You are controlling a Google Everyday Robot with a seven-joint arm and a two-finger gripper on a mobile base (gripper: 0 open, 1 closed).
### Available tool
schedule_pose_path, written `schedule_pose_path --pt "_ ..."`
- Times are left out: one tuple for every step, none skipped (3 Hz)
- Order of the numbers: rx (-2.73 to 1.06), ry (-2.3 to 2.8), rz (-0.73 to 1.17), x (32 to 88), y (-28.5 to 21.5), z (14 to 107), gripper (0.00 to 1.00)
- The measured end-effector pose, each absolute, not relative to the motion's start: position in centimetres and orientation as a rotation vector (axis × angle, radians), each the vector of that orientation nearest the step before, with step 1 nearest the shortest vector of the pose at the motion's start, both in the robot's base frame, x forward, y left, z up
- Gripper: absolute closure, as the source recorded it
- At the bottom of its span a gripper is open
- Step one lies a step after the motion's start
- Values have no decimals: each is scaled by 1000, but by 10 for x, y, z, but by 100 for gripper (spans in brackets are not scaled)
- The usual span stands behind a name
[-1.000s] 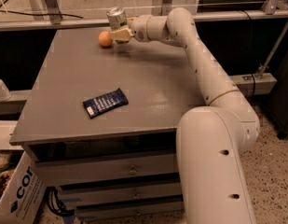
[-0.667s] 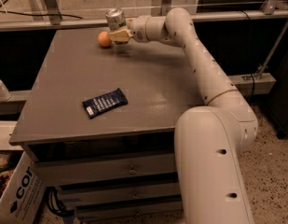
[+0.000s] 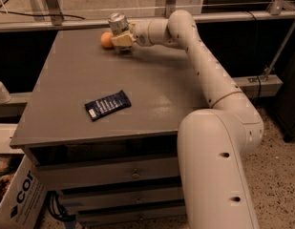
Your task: Move 7up can near orange
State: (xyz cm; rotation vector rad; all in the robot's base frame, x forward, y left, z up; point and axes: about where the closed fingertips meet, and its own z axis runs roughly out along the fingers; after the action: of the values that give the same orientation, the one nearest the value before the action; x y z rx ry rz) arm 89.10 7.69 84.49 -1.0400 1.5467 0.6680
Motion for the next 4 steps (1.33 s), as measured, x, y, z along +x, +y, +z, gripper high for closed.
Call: schedule_pose_path --pt "-1040 1563 656 892 72 840 59" --pt "-1040 1573 649 893 69 836 35" --pt "-1039 1580 641 894 65 835 13" --pt "-1036 1586 633 895 61 834 0"
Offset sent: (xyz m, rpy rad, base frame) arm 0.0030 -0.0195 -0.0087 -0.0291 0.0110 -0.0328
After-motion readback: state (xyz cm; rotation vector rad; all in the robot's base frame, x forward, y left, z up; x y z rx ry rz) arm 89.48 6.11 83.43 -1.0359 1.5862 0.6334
